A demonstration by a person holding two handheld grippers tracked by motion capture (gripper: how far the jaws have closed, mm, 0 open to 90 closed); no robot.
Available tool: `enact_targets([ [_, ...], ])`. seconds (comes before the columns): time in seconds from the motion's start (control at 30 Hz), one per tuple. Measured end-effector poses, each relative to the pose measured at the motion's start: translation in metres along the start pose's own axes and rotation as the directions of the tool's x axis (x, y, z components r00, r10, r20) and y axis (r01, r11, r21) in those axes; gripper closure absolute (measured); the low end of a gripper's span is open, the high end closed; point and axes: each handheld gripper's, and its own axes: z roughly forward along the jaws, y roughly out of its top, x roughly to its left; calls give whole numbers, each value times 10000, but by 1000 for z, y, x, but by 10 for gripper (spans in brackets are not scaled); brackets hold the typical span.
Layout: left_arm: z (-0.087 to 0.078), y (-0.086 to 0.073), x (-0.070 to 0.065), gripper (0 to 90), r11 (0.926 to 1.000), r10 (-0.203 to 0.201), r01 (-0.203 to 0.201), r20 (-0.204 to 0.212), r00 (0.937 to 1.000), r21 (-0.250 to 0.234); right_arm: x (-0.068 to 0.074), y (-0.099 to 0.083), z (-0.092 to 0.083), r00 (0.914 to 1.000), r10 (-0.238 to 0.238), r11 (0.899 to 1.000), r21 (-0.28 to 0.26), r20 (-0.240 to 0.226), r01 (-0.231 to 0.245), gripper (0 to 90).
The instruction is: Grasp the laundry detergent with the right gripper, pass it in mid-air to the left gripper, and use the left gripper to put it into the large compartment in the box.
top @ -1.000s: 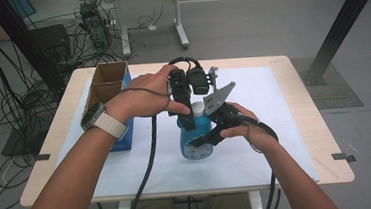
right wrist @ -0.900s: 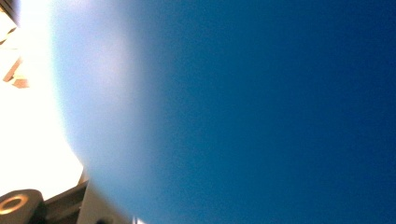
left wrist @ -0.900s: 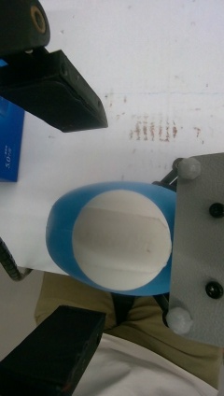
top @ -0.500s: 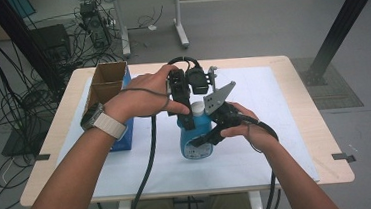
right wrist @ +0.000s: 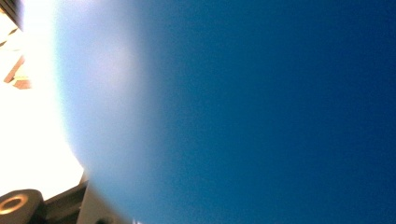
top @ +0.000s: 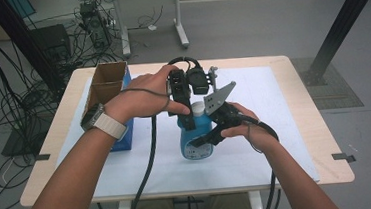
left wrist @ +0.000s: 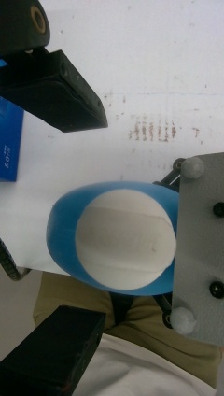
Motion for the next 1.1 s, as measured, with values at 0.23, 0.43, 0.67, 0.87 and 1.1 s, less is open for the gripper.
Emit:
enact_targets([
  [0.23, 0, 0, 0, 76, 10000, -12, 11, -11, 10000, -63, 0, 0, 0, 10000, -13, 10000, -24, -4, 13, 437],
  [0.43, 0, 0, 0, 76, 10000, -15, 15, 2, 10000, -75, 0, 1, -1, 10000, -24, 10000, -89, 17, 24, 437],
  [0.67, 1, 1, 0, 76, 9999, 13, -13, 17, 10000, -104, 0, 1, -1, 10000, -5, 10000, -100, 26, 5, 437],
  [0.87, 2, 2, 0, 76, 9999, 95, -95, 21, 10000, -78, 0, 1, -1, 10000, -5, 9999, -100, -1, 5, 437],
  [1.1, 4, 3, 0, 76, 9997, 60, -58, 75, 10000, -217, 0, 3, -2, 10000, 1, 9999, -164, 22, -1, 437],
])
